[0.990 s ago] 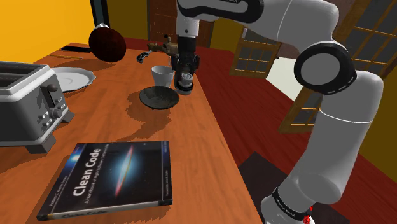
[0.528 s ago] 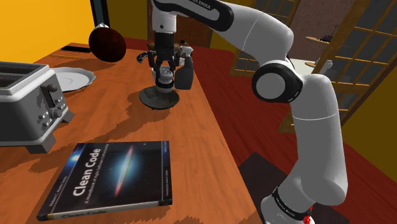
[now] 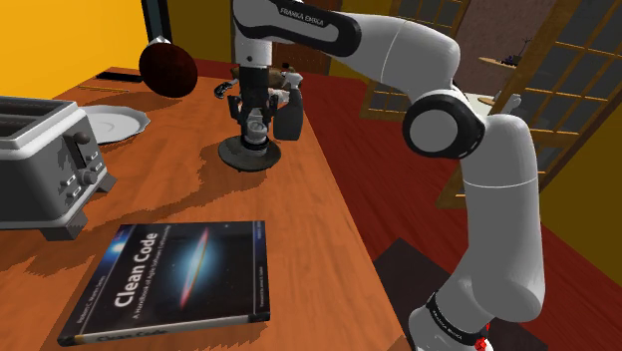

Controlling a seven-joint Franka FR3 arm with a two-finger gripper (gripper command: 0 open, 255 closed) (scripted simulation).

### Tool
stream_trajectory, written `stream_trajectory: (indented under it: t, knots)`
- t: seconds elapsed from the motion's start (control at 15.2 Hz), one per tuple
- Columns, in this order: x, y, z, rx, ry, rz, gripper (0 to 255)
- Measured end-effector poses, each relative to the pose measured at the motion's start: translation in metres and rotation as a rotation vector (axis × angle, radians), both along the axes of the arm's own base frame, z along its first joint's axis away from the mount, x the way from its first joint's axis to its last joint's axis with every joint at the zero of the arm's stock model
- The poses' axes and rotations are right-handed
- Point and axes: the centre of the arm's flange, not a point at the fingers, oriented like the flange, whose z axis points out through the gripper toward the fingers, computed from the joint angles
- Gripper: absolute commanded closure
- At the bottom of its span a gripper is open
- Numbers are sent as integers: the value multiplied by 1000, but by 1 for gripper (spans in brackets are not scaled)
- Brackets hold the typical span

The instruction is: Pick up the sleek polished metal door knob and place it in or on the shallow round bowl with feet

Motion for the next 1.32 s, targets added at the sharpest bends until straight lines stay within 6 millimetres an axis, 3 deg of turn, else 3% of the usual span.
stream_trajectory:
  t: [0.4, 0.79, 0.86, 1.32]
  knots:
    - [-1, 0, -31, 0, 0, 0, 255]
    - [0, 0, -36, 0, -1, 0, 255]
    - [0, 0, -36, 0, -1, 0, 0]
    - [0, -1, -29, 1, -2, 0, 0]
